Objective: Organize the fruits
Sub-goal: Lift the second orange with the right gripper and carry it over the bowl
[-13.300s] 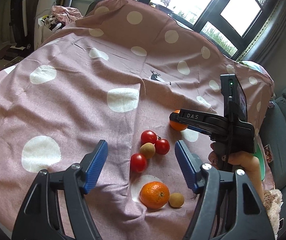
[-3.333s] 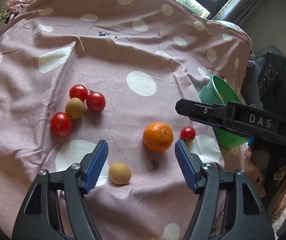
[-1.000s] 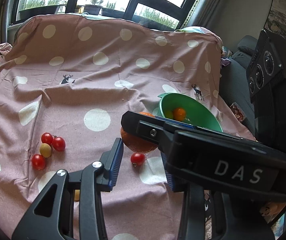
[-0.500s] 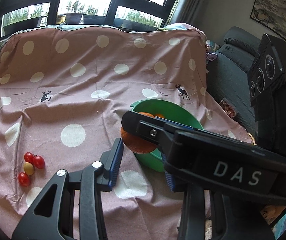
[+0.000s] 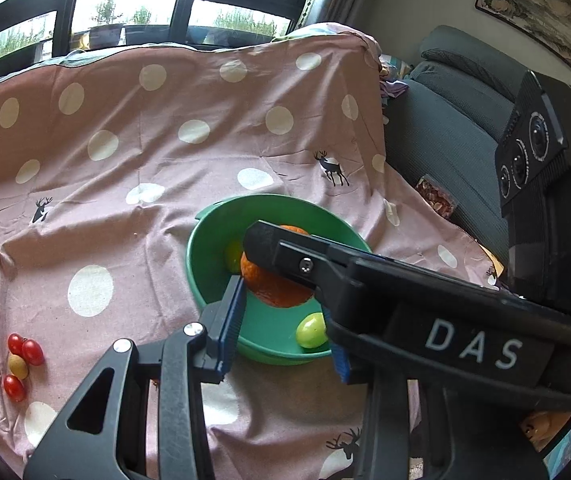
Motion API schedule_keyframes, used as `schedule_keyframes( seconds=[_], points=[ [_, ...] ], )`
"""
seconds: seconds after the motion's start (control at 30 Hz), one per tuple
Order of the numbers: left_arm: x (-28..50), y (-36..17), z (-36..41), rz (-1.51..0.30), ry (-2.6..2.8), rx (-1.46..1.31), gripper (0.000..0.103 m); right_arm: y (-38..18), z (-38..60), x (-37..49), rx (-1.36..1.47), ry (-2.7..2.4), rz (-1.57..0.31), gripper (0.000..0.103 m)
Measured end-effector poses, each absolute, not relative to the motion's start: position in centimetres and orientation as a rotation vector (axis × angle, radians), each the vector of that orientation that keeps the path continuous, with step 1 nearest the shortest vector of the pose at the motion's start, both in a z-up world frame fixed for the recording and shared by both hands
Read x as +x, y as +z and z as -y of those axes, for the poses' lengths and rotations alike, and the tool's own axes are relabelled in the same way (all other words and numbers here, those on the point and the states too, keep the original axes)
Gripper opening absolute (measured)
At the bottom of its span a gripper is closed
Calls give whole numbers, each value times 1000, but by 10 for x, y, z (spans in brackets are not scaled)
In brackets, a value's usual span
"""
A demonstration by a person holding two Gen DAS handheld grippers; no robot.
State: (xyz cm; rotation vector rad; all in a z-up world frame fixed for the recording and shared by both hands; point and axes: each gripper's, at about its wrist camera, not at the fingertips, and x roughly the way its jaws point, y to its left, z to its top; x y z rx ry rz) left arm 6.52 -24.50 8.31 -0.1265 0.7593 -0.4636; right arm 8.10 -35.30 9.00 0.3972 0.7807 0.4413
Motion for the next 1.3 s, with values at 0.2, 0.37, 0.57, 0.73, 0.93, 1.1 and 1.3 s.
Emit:
schedule_keyframes(
  seconds=[0.2, 0.37, 0.57, 0.73, 0.93, 1.1, 1.3],
  points=[
    [77, 77, 267, -787, -498, -112, 38, 84, 376, 86, 429, 394, -786, 45],
    [87, 70, 281, -815, -529, -111, 38, 76, 391, 91, 448, 356, -802, 45],
    [99, 63, 294, -845, -566, -120, 38, 69, 406, 97, 462, 309, -817, 45],
    [106, 54, 302, -869, -580, -118, 38, 61, 415, 103, 477, 282, -839, 45],
    [115, 45, 306, -902, -595, -131, 38, 52, 422, 110, 487, 257, -871, 45],
    [122, 37, 308, -933, -613, -150, 38, 45, 425, 115, 485, 240, -898, 45],
    [128, 29, 308, -963, -628, -168, 38, 40, 426, 120, 471, 219, -923, 45]
  ],
)
